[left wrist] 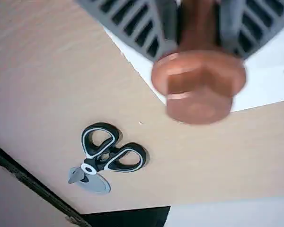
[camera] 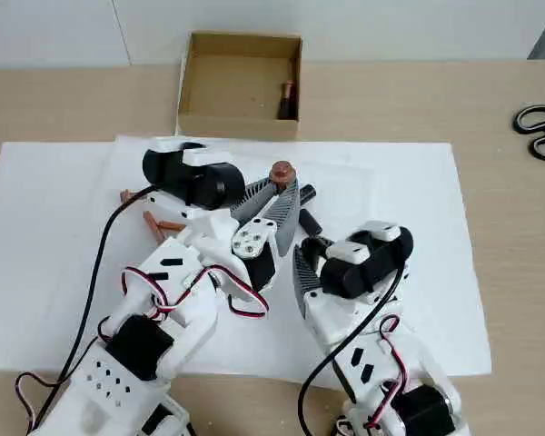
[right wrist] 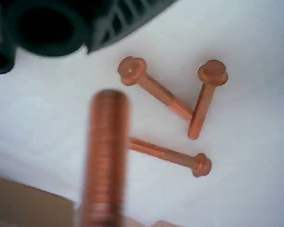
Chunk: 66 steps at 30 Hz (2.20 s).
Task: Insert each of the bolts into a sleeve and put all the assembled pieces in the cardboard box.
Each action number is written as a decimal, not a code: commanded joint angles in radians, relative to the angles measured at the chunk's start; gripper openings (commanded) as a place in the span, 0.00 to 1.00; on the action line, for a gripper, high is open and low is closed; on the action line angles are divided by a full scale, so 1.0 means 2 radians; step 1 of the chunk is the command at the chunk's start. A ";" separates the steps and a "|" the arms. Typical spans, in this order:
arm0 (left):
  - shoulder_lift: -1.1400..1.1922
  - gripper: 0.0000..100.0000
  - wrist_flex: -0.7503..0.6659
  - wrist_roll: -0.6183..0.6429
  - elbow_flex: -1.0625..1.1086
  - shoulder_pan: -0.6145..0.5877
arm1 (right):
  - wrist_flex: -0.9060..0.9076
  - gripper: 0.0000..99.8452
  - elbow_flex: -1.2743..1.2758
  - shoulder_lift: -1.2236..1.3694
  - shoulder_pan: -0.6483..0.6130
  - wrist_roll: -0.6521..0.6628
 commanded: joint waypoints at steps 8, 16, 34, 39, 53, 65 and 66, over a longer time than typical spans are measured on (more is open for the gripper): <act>-0.011 0.01 -0.020 0.004 -0.006 0.020 | -0.019 0.00 -0.002 -0.006 -0.003 -0.003; -0.010 0.01 -0.021 0.002 -0.006 0.022 | -0.020 0.00 -0.002 -0.005 -0.007 -0.004; -0.010 0.01 -0.020 0.002 0.014 0.032 | -0.020 0.00 -0.002 -0.003 -0.028 -0.005; -0.011 0.01 -0.020 0.002 0.025 0.032 | -0.020 0.00 -0.002 -0.003 -0.030 -0.005; -0.013 0.01 0.025 -0.040 0.025 0.035 | -0.020 0.00 -0.002 -0.006 -0.028 -0.004; -0.014 0.01 0.089 -0.040 0.025 0.051 | -0.020 0.00 -0.002 -0.006 -0.027 -0.004; -0.014 0.01 0.089 -0.040 0.026 0.051 | -0.020 0.00 -0.002 -0.006 -0.027 -0.004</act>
